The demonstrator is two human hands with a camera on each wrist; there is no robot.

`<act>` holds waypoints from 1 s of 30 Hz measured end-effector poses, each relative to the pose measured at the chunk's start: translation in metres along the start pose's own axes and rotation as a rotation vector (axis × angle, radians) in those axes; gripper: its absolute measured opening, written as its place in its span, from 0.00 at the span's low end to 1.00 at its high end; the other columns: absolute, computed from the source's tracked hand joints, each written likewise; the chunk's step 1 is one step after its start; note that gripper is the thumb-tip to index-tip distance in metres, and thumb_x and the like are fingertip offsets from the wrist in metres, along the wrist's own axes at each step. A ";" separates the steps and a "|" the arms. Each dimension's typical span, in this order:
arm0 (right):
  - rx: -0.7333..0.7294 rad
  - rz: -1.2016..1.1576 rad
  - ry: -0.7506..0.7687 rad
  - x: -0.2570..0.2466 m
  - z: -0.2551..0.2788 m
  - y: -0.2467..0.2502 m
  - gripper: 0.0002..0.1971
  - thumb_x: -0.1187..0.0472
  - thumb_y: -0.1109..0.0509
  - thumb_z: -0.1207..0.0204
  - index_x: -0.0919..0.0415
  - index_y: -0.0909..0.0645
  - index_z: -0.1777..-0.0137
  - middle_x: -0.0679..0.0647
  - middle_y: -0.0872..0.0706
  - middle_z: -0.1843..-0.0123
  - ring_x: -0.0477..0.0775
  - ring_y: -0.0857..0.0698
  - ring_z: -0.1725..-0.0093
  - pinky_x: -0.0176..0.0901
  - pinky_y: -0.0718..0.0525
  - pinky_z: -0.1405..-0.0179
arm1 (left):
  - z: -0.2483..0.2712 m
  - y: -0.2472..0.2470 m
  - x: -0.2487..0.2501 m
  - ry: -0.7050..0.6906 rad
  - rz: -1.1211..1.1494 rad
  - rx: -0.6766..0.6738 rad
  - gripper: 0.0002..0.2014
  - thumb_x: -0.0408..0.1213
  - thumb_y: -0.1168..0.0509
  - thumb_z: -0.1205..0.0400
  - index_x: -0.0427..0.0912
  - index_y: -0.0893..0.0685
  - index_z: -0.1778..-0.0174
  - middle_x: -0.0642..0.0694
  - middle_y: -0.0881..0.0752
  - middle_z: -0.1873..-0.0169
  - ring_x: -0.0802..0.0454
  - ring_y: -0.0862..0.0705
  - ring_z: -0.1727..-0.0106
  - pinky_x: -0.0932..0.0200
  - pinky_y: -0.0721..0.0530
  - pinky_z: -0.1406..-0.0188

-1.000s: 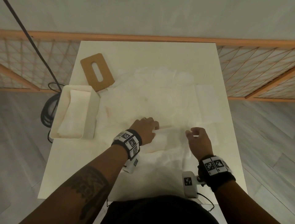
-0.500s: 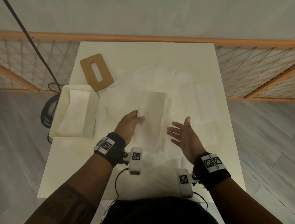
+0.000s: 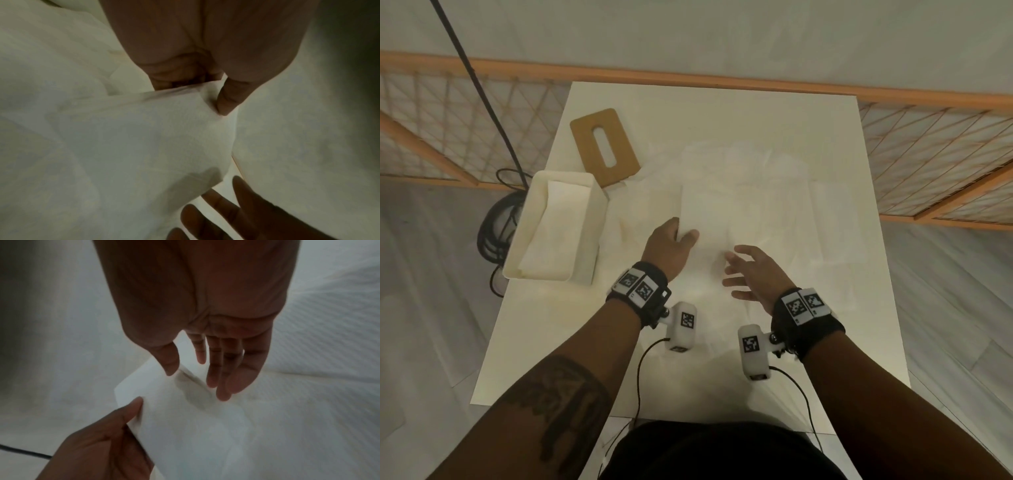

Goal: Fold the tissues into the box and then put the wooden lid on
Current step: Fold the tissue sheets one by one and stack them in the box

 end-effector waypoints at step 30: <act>0.069 0.038 0.252 -0.043 0.006 -0.031 0.27 0.67 0.28 0.21 0.46 0.32 0.28 0.56 0.11 0.43 0.59 0.09 0.46 0.66 0.09 0.46 | 0.027 0.040 -0.001 0.149 0.241 -0.149 0.38 0.31 0.26 0.21 0.60 0.40 0.23 0.43 0.16 0.38 0.42 0.15 0.39 0.34 0.16 0.35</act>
Point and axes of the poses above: each hand's wrist, its own z-axis away from the middle knuckle, its own y-axis out of the back of the hand, x = y × z, the point moved 7 cm from there along -z, towards the middle knuckle
